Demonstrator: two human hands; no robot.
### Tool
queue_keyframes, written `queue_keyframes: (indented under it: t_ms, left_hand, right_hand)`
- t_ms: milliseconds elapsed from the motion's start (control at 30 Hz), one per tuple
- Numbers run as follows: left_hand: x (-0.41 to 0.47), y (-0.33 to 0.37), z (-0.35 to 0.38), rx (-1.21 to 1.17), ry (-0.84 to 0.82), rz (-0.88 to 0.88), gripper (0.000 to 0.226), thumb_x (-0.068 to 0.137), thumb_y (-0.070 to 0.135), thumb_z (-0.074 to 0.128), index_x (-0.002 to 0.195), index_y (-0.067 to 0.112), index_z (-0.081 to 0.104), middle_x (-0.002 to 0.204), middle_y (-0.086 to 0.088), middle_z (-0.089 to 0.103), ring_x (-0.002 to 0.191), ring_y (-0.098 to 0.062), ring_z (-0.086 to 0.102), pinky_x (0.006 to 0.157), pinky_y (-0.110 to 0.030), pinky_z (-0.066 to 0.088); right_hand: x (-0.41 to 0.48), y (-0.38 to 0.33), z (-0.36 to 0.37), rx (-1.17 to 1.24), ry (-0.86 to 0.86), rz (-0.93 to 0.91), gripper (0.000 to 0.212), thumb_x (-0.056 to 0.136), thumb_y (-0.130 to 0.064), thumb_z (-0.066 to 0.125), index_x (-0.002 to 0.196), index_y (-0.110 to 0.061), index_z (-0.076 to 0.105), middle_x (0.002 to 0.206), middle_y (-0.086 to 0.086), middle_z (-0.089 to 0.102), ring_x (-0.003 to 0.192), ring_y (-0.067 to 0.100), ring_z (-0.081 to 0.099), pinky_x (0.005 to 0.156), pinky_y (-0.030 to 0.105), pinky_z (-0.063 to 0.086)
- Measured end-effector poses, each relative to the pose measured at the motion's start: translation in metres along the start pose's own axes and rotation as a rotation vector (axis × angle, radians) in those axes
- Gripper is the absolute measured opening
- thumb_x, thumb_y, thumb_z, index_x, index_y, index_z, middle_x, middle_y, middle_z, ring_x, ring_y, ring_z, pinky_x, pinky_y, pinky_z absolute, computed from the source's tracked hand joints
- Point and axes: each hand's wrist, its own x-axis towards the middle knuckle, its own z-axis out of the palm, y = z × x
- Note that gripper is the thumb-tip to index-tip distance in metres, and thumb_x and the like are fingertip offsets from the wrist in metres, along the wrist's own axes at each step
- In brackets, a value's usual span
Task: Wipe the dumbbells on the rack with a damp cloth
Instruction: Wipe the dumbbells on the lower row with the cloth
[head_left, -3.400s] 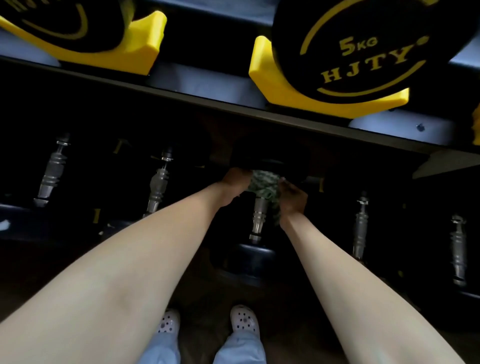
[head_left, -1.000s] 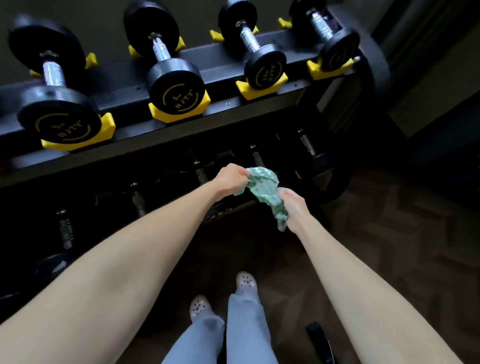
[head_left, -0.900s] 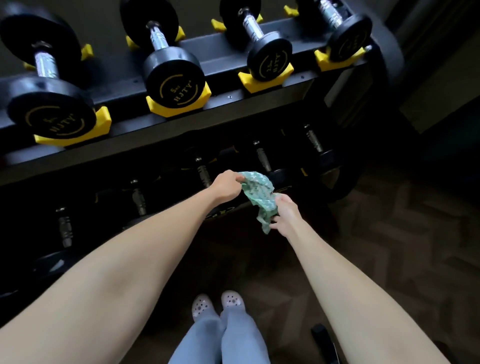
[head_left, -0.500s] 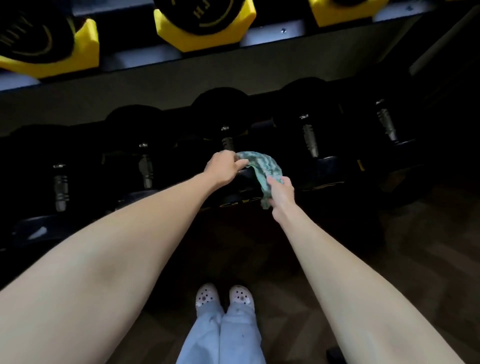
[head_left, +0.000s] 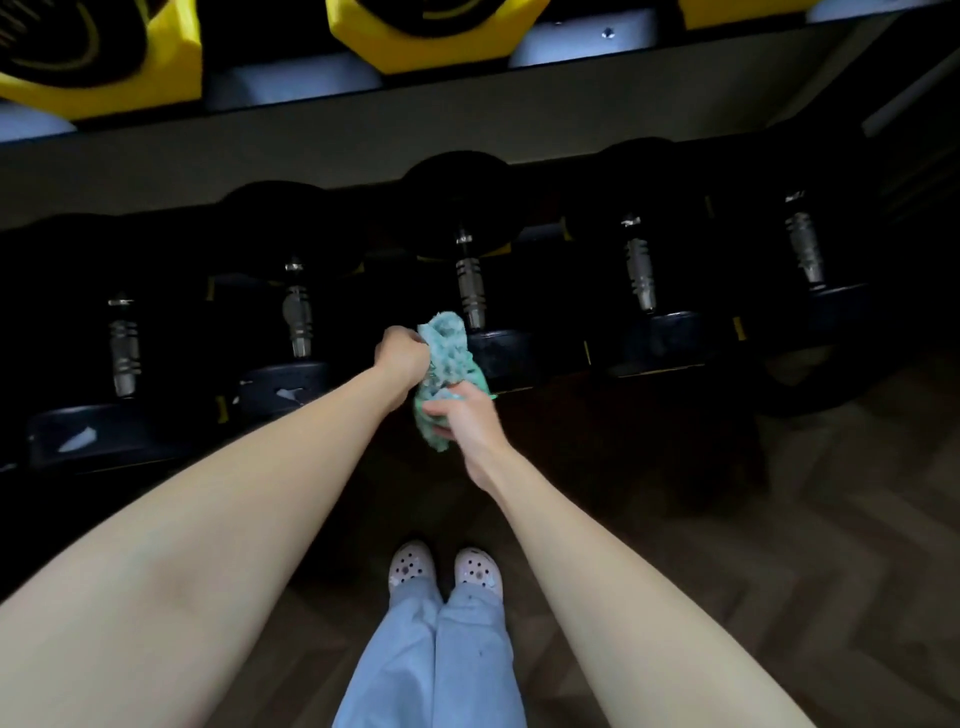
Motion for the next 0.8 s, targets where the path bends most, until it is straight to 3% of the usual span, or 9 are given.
queue_keyframes:
  t_ms: [100,200,300,367,467,600,667,800]
  left_hand:
    - [-0.007,0.003,-0.014,-0.003,-0.031,-0.014,0.013,0.088,0.009,0.052,0.077,0.009,0.057,0.086,-0.013,0.063,0.079,-0.025,0.062,0.076,-0.034,0.052]
    - [-0.02,0.008,-0.029,-0.202,-0.045,-0.022,0.014,0.086,0.008,0.057,0.073,0.012,0.051,0.07,-0.005,0.053,0.06,-0.015,0.049,0.058,-0.026,0.044]
    - [-0.037,0.021,-0.036,-0.345,-0.13,0.025,0.015,0.079,-0.002,0.056,0.074,0.011,0.054,0.079,-0.006,0.056,0.078,-0.021,0.057,0.071,-0.03,0.05]
    - [-0.049,0.036,-0.036,-0.415,-0.219,0.075,0.022,0.077,-0.012,0.051,0.075,0.01,0.052,0.084,-0.008,0.054,0.088,-0.024,0.057,0.075,-0.031,0.052]
    - [-0.069,0.058,-0.036,-0.464,-0.327,0.152,0.025,0.078,-0.016,0.047,0.08,0.008,0.052,0.082,-0.008,0.053,0.08,-0.019,0.057,0.072,-0.027,0.054]
    - [-0.083,0.064,-0.045,-0.449,-0.411,0.175,0.025,0.079,-0.014,0.047,0.084,0.008,0.058,0.072,-0.006,0.049,0.06,-0.012,0.047,0.069,-0.026,0.053]
    - [-0.089,0.061,-0.052,-0.412,-0.436,0.177,0.024,0.08,-0.012,0.049,0.086,0.008,0.061,0.076,-0.006,0.052,0.065,-0.013,0.05,0.072,-0.027,0.054]
    - [-0.091,0.042,-0.075,-0.333,-0.357,0.213,0.018,0.082,-0.008,0.055,0.089,0.007,0.061,0.088,-0.006,0.057,0.082,-0.016,0.058,0.075,-0.027,0.055]
  right_hand:
    - [-0.005,-0.008,0.002,0.008,-0.073,0.079,0.022,0.086,0.0,0.055,0.106,-0.006,0.056,0.11,0.012,0.06,0.104,0.024,0.058,0.094,0.035,0.049]
    - [-0.017,-0.009,-0.024,0.109,-0.025,0.113,0.024,0.084,-0.003,0.051,0.106,-0.006,0.059,0.104,0.009,0.062,0.091,0.021,0.06,0.082,0.03,0.047]
    - [-0.033,-0.007,-0.055,0.285,-0.066,0.129,0.037,0.086,-0.008,0.043,0.119,0.004,0.055,0.097,0.013,0.065,0.082,0.021,0.062,0.074,0.03,0.047]
    - [-0.042,-0.013,-0.071,0.306,-0.074,0.103,0.043,0.085,-0.015,0.048,0.122,0.007,0.052,0.092,0.012,0.064,0.076,0.02,0.062,0.069,0.028,0.048]
    - [-0.057,-0.029,-0.085,0.244,-0.136,0.078,0.053,0.07,-0.024,0.066,0.117,-0.001,0.054,0.097,0.014,0.064,0.076,0.021,0.062,0.067,0.029,0.05]
    - [-0.073,-0.039,-0.092,0.265,-0.187,0.057,0.05,0.076,-0.017,0.068,0.122,-0.005,0.051,0.106,0.014,0.065,0.084,0.022,0.066,0.069,0.032,0.055]
    - [-0.077,-0.037,-0.09,0.281,-0.154,0.067,0.043,0.084,-0.017,0.062,0.124,-0.008,0.051,0.112,0.014,0.064,0.087,0.023,0.066,0.071,0.034,0.055]
    - [-0.082,-0.037,-0.065,0.142,-0.192,0.13,0.025,0.091,-0.022,0.057,0.113,-0.01,0.061,0.092,0.006,0.071,0.076,0.018,0.068,0.07,0.031,0.055]
